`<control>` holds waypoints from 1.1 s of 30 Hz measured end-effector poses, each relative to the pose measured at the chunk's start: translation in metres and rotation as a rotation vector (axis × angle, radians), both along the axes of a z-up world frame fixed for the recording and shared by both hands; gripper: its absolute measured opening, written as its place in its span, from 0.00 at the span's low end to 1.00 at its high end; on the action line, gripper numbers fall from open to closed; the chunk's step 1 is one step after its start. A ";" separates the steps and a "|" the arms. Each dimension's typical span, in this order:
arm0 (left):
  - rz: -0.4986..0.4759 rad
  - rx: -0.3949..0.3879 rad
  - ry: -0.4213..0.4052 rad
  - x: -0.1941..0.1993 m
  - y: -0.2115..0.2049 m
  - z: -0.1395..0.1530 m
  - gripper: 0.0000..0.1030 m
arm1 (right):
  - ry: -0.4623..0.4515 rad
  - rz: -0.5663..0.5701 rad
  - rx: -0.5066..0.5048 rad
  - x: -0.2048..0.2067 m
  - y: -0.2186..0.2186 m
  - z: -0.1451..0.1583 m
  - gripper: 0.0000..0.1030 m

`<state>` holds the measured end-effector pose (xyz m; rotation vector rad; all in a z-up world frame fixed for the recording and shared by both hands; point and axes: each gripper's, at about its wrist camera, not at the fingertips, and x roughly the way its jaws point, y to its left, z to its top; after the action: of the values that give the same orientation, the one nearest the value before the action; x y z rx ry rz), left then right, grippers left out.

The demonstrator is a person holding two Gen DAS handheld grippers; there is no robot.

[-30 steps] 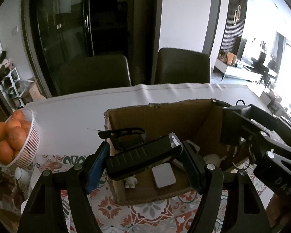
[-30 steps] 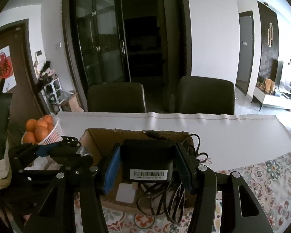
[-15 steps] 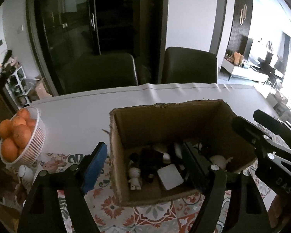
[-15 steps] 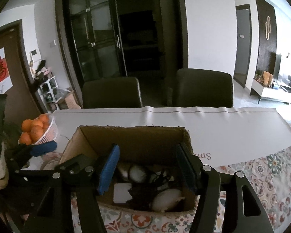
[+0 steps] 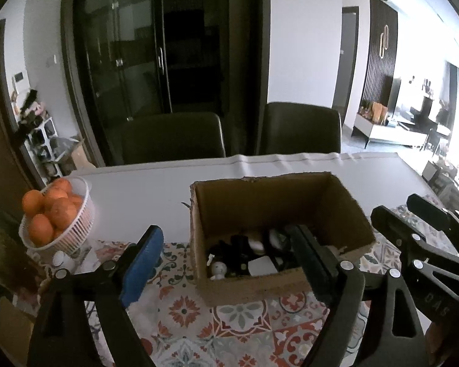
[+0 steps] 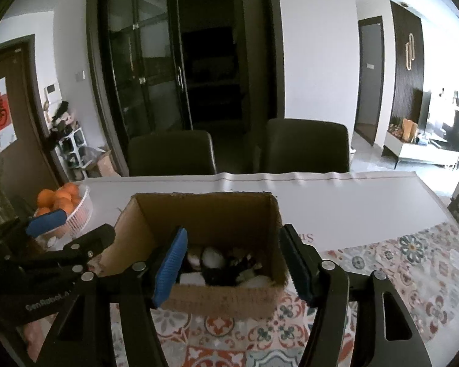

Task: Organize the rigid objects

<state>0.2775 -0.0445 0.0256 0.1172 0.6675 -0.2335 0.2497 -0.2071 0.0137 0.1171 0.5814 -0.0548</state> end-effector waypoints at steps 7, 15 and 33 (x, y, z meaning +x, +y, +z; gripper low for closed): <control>0.025 0.010 -0.089 -0.047 0.006 0.014 0.96 | -0.040 -0.032 -0.023 -0.044 0.002 0.013 0.70; 0.065 0.040 -0.178 -0.094 0.018 0.023 1.00 | -0.079 -0.082 -0.057 -0.089 0.008 0.021 0.82; 0.067 0.016 -0.167 -0.147 0.028 0.017 1.00 | -0.069 -0.079 -0.065 -0.139 0.019 0.017 0.83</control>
<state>0.1308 -0.0168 0.0426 0.1279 0.5059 -0.1522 0.1106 -0.1884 0.0306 0.0780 0.5050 -0.1455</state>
